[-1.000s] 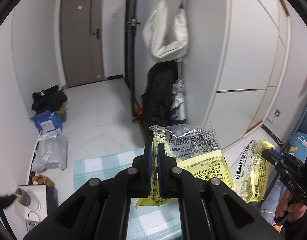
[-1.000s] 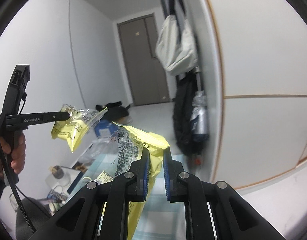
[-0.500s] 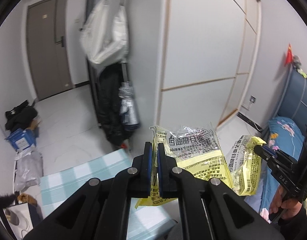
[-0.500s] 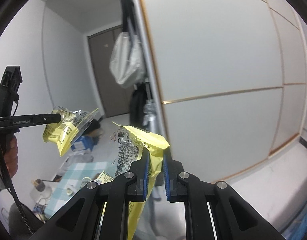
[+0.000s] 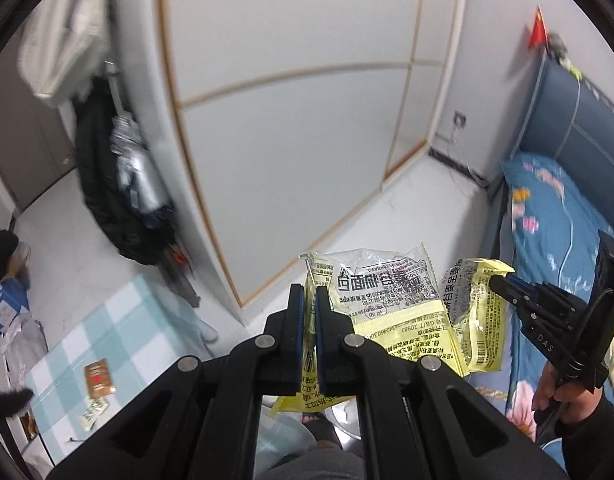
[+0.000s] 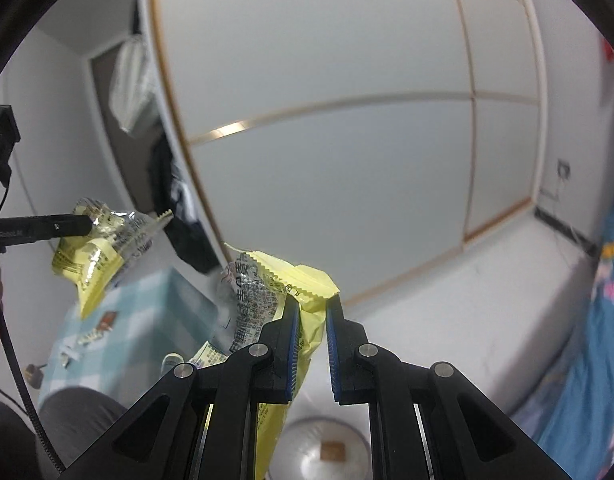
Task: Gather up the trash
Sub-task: 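Carry both yellow wrappers in both grippers toward the metal bin, then open both grippers over the metal bin to drop the wrappers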
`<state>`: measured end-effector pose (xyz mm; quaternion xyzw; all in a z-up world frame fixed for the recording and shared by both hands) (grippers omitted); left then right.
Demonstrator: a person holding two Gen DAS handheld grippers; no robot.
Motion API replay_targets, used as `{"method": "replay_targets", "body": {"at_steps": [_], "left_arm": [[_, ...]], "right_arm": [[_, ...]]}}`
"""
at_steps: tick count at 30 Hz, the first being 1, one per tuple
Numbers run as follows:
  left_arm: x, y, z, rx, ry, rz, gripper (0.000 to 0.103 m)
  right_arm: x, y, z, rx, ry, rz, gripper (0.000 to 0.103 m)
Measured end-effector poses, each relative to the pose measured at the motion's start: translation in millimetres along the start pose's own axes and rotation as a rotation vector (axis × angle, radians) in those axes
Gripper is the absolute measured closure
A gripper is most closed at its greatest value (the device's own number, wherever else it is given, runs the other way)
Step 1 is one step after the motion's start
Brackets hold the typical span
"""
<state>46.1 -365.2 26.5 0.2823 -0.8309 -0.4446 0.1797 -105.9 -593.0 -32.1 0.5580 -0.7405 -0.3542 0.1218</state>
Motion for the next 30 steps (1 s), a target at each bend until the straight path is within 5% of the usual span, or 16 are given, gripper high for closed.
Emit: {"method": "replay_targets", "body": {"at_steps": [5, 15, 30], "left_arm": [[33, -52, 6, -0.123, -0.091, -0.009, 0.102], [73, -145, 42, -0.4, -0.309, -0.081, 0.102], [80, -249, 104, -0.827, -0.292, -0.014, 0.102]], "right_arm": [[25, -23, 33, -0.089, -0.001, 0.085, 0.091], [65, -92, 109, -0.321, -0.085, 0.117, 0.091], [71, -160, 158, -0.606, -0.176, 0.212, 0.091]]}}
Point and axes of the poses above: each gripper's, at about its wrist camera, not at the fingertips, and y roughly against the way its jaws point, x to its right, z to its underside, the point moved 4 cm from there along -y, roughly the way its jaws point, and after that the axes turned 7 degrees about -x, right-handed, at the moved point
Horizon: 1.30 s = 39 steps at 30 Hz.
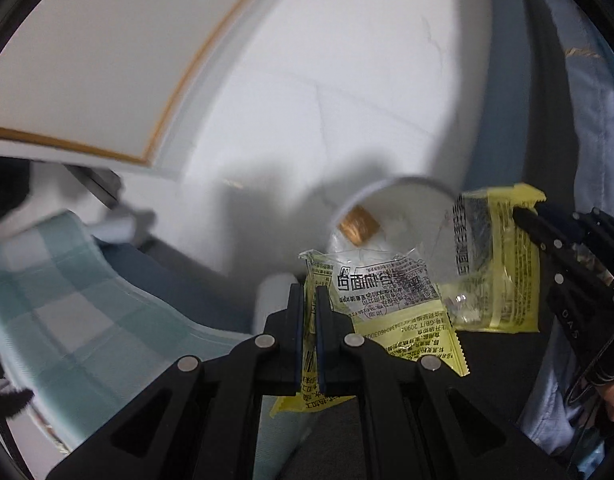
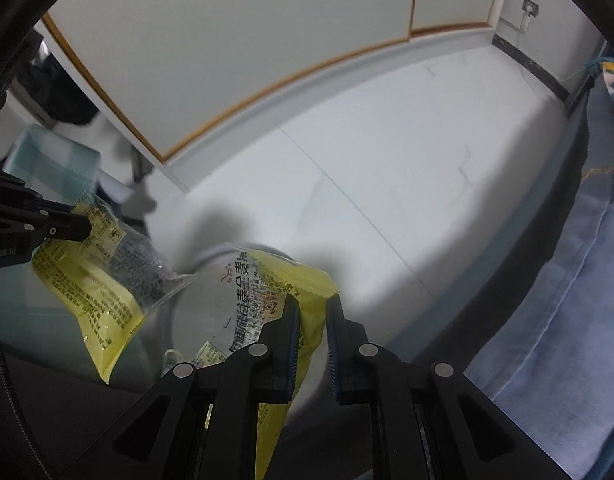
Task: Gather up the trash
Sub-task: 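Open both grippers over the metal bin to drop the wrappers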
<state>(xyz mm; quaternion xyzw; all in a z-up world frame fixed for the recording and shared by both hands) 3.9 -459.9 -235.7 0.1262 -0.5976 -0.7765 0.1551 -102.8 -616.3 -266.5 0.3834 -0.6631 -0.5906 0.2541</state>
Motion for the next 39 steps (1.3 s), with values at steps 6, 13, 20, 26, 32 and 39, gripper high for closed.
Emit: {"method": "replay_targets", "body": {"at_steps": [6, 13, 20, 26, 32, 39], "left_arm": [[6, -27, -5, -0.098, 0.01, 0.067, 0.101], [-7, -53, -14, -0.168, 0.057, 0.088, 0.099], [-17, -68, -16, -0.203, 0.099, 0.127, 0.099], [-4, -71, -18, -0.206, 0.078, 0.177, 0.096], [5, -70, -20, -0.203, 0.041, 0.198, 0.083], [1, -55, -22, -0.148, 0.052, 0.215, 0.054]], "right_arm": [[2, -27, 4, -0.085, -0.028, 0.06, 0.091], [-1, -39, 4, -0.132, -0.028, 0.085, 0.086], [-10, -49, 4, -0.166, -0.004, 0.029, 0.085], [-11, -50, 9, -0.19, 0.011, -0.006, 0.074], [-15, -42, 15, -0.194, 0.012, -0.091, 0.062], [-11, -22, 25, -0.154, 0.009, -0.129, 0.05]]}}
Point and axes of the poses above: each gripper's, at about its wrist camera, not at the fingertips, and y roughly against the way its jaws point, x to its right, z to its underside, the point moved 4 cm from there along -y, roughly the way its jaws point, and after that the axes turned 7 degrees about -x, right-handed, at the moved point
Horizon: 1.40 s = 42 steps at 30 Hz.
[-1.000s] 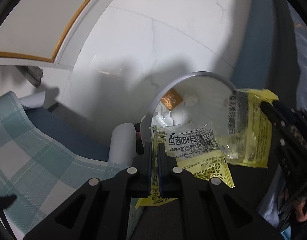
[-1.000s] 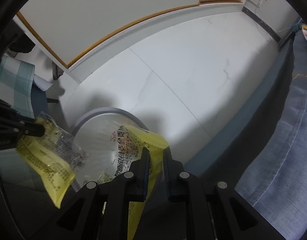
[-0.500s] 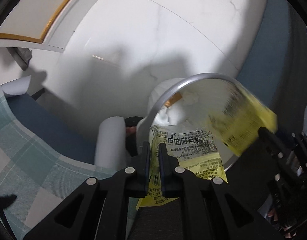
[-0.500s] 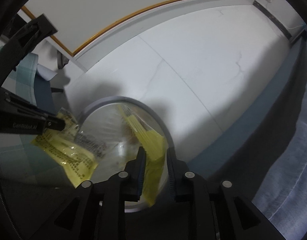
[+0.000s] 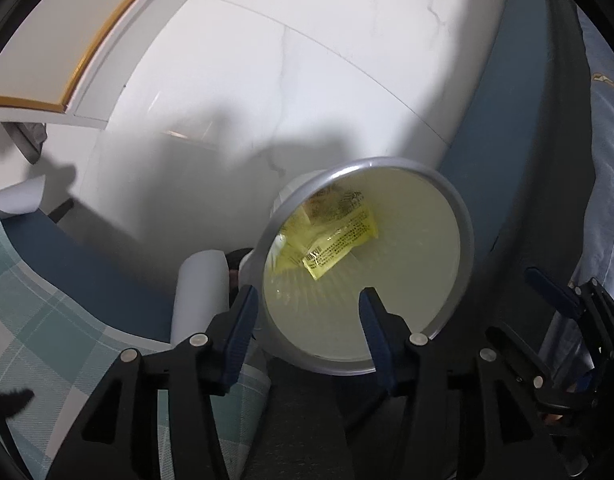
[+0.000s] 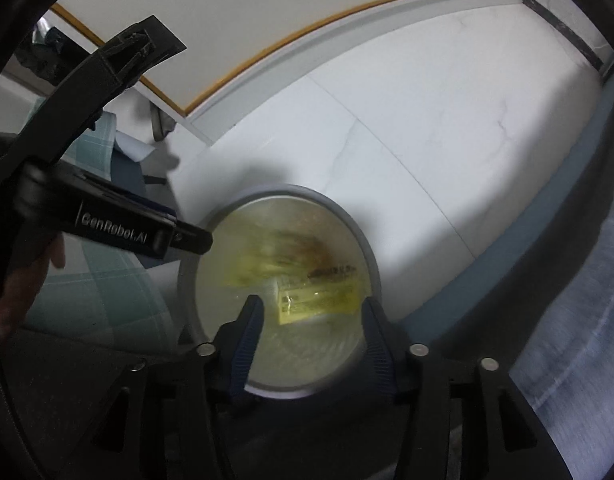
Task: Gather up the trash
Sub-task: 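Open both grippers over the metal bin to drop the wrappers, then bring both tools back over the table toward the remaining trash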
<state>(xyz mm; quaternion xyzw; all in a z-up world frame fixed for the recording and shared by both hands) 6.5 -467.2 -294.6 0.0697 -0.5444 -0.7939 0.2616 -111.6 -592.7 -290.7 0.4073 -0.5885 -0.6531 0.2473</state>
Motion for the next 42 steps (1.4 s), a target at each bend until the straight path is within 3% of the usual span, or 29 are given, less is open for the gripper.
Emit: {"method": "replay_targets", "body": {"at_steps": [8, 11, 14, 19, 22, 27, 32, 37, 42], "left_arm": [[-3, 41, 13, 0.161, -0.025, -0.079, 0.05], [1, 70, 20, 0.247, -0.019, -0.074, 0.041], [2, 106, 30, 0.387, 0.021, -0.09, 0.034], [-5, 153, 62, 0.542, 0.11, -0.079, 0.032], [-14, 177, 85, 0.633, 0.154, -0.095, 0.026], [-22, 217, 123, 0.772, 0.182, -0.14, 0.023], [-43, 247, 168, 0.92, 0.272, -0.159, 0.015], [-77, 265, 235, 1.06, 0.448, -0.134, 0.014], [-119, 273, 299, 1.164, 0.617, -0.151, 0.007]], "right_arm": [[7, 17, 4, 0.017, -0.039, -0.022, 0.049], [5, 34, 4, 0.067, -0.045, -0.027, 0.049], [5, 52, 2, 0.119, -0.042, -0.009, 0.043], [1, 95, -1, 0.238, -0.043, 0.015, 0.039], [-8, 123, 0, 0.323, -0.031, 0.008, 0.031], [-30, 167, 1, 0.434, 0.022, -0.003, 0.031], [-62, 206, 5, 0.544, 0.081, -0.007, 0.025], [-106, 237, 2, 0.63, 0.126, -0.043, 0.022], [-160, 261, 4, 0.706, 0.196, -0.087, 0.017]]}}
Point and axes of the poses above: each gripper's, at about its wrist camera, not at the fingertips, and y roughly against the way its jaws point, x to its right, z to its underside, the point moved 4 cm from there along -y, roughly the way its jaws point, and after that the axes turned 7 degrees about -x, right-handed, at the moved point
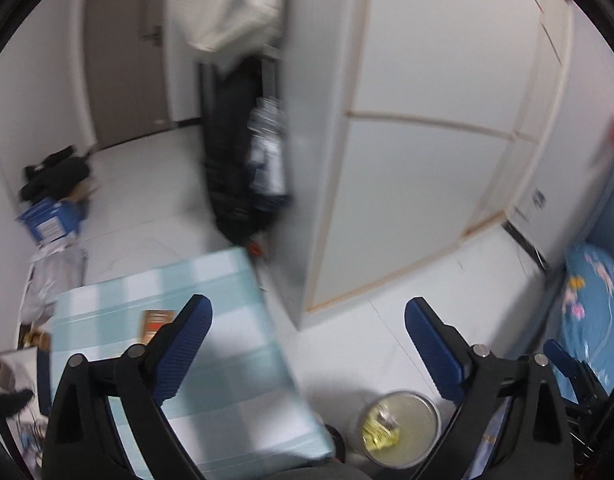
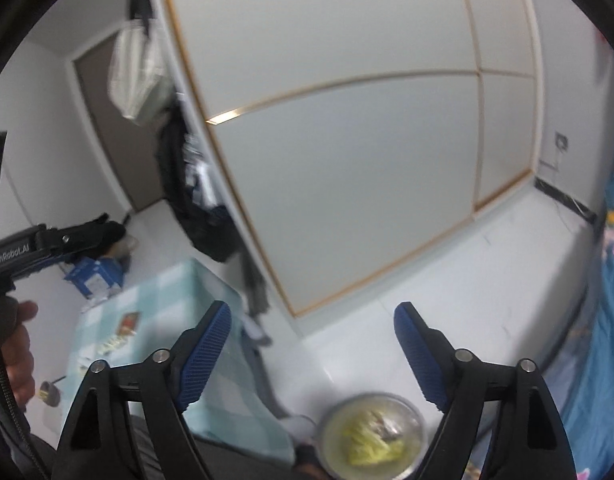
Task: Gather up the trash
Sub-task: 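Bring both tools back over the table toward the remaining trash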
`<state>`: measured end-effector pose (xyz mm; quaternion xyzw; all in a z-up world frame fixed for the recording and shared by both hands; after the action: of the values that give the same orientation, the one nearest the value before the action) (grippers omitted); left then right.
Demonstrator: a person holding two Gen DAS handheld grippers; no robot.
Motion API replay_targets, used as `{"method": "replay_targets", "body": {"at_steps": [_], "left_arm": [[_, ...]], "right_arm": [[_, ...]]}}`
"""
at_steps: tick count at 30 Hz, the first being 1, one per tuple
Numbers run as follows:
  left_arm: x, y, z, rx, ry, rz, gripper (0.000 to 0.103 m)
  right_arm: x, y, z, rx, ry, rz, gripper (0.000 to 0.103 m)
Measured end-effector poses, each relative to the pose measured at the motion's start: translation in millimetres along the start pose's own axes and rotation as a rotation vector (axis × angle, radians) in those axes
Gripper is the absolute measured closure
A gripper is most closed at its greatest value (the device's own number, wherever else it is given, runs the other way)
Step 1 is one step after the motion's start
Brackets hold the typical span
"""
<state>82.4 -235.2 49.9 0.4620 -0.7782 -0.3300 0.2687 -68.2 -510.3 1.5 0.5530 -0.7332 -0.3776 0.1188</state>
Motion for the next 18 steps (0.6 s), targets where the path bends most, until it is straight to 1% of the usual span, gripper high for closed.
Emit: {"method": "replay_targets", "body": {"at_steps": [2, 4, 10, 15, 17, 18], "left_arm": [[-21, 11, 0, 0.025, 0.035, -0.027, 0.007], [-43, 20, 2, 0.033, 0.059, -0.034, 0.004], [-85, 39, 4, 0.105, 0.111, -0.126, 0.002], [-132, 54, 8, 0.18, 0.209, -0.181, 0.002], [-149, 55, 11, 0.201, 0.219, -0.188, 0.002], [-157, 55, 12, 0.203, 0.218, -0.21, 0.002]], "right_arm": [[-28, 4, -7, 0.032, 0.042, -0.031, 0.016], [-52, 6, -12, 0.053, 0.075, -0.066, 0.016], [-126, 0, -23, 0.098, 0.168, -0.175, 0.014], [-187, -13, -22, 0.104, 0.222, -0.268, 0.014], [-208, -15, -18, 0.115, 0.26, -0.301, 0.014], [-219, -17, -16, 0.124, 0.28, -0.323, 0.014]]}}
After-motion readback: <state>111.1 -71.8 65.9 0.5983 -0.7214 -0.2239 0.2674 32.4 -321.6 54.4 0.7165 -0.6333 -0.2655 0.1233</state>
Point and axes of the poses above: each gripper's, at about its wrist camera, not at the fingertips, and y roughly against the way its jaws point, x to its right, z to its underside, the point moved 4 cm from there along -y, roughly the way its jaws point, and after that the axes turned 7 degrees about -x, right-handed, at the moved point
